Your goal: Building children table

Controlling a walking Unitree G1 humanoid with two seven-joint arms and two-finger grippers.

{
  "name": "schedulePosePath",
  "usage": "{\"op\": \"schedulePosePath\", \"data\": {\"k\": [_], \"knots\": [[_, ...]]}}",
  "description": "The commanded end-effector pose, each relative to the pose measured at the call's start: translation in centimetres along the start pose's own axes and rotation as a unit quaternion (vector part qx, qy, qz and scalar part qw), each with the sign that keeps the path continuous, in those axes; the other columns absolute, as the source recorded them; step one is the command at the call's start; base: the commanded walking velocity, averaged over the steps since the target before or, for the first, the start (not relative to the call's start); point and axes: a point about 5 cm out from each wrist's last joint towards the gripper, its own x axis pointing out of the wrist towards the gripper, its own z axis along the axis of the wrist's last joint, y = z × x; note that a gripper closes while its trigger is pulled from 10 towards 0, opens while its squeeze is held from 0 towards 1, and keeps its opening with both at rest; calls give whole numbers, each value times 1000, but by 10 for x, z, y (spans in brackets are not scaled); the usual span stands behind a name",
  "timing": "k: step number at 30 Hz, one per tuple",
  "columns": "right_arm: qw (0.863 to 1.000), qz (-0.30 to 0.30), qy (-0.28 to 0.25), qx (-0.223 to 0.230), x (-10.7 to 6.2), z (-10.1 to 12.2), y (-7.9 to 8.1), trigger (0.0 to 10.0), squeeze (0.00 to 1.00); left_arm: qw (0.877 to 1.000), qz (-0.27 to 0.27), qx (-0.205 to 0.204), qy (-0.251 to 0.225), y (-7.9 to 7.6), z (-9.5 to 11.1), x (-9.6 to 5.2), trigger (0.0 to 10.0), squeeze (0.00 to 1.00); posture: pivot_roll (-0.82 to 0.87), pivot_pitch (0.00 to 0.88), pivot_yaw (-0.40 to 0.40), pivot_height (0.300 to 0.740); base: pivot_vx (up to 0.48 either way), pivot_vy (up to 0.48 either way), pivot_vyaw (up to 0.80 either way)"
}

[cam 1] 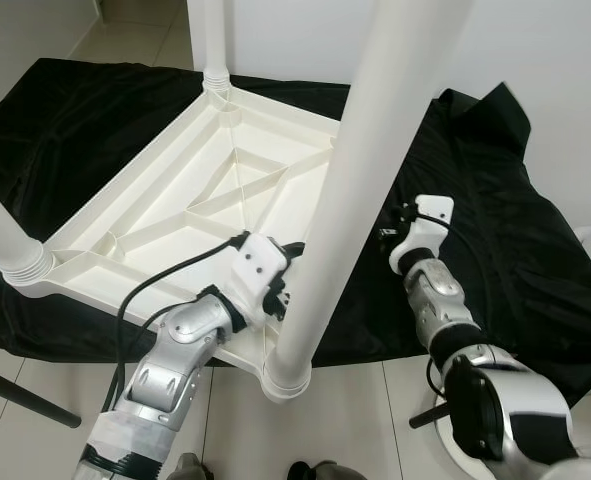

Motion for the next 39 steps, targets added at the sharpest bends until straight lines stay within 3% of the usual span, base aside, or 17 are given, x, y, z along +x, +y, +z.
{"op": "schedulePosePath", "data": {"k": [1,9,16,17,29,39], "knots": [[1000,-6,-16,-6,-11,-1,-9,10000,0,1000,0,7,3,10,-2,-9,10000,0,13,142,-67,740,0,0,0],[999,10,-41,-22,-43,1,-17,10000,0,998,-50,28,13,23,0,-32,10000,0,3,137,-65,740,0,0,0],[999,11,-33,-33,-52,1,-23,10000,0,995,-96,29,31,28,0,-44,10000,0,1,133,-66,740,0,0,0],[999,13,-28,-38,-55,2,-26,10000,0,991,-123,32,41,31,0,-52,10000,0,1,129,-67,740,0,0,0],[998,22,-11,-49,-62,6,-29,10000,0,971,-192,66,127,38,-13,-79,10000,0,8,117,-70,740,0,0,0],[998,26,1,-54,-64,5,-29,10000,0,959,-219,68,166,33,-24,-88,10000,0,9,120,-71,740,0,0,0]]}}
